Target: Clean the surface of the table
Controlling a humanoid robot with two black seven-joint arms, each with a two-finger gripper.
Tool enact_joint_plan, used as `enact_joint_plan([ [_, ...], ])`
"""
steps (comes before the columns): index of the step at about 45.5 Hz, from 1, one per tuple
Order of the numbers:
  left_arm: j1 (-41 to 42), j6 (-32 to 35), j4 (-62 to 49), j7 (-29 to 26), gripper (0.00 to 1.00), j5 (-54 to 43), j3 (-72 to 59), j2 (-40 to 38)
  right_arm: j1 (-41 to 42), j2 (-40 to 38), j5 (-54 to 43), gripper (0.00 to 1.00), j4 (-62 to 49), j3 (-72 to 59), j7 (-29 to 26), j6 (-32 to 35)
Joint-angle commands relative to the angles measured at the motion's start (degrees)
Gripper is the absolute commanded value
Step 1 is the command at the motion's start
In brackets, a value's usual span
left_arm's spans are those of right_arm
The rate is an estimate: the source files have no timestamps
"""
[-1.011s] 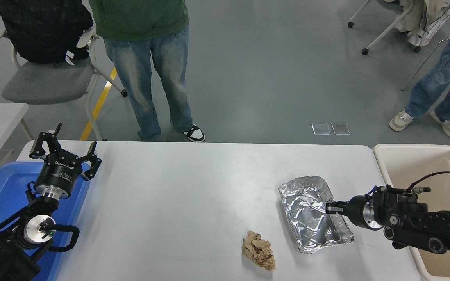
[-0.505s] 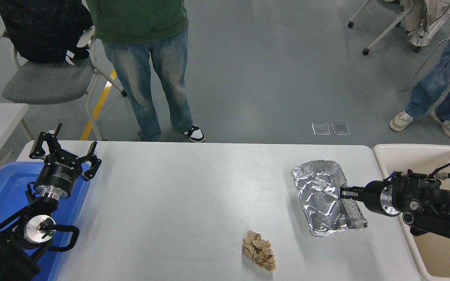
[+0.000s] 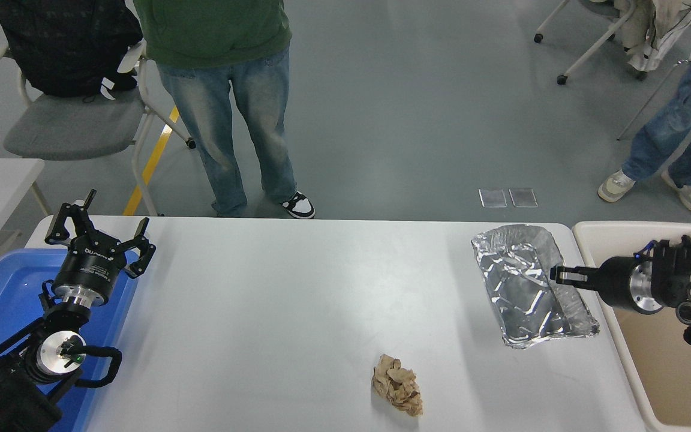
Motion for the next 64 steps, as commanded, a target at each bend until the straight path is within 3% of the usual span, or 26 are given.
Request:
enact_joint_plan([
  [1, 0.0, 0.0, 0.0, 0.0, 0.99, -0.1, 0.0, 0.0, 2.3, -7.4, 0.3, 0.0, 4.7, 2.4, 0.3, 3.8],
  [24, 0.0, 0.0, 0.0, 0.0, 0.99, 0.0, -0.1, 0.0, 2.3, -16.8, 0.3, 0.0, 5.1, 13.2, 1.3, 14.2],
  [38, 0.0, 0.0, 0.0, 0.0, 0.99, 0.0, -0.1, 0.0, 1.7, -18.7, 3.5, 0.0, 0.6, 12.7, 4.1, 14.3],
  [64, 0.0, 0.0, 0.0, 0.0, 0.99, 0.0, 0.0, -0.1, -7.1, -15.0, 10.1, 0.0, -19.4, 12.4, 10.3, 14.3],
])
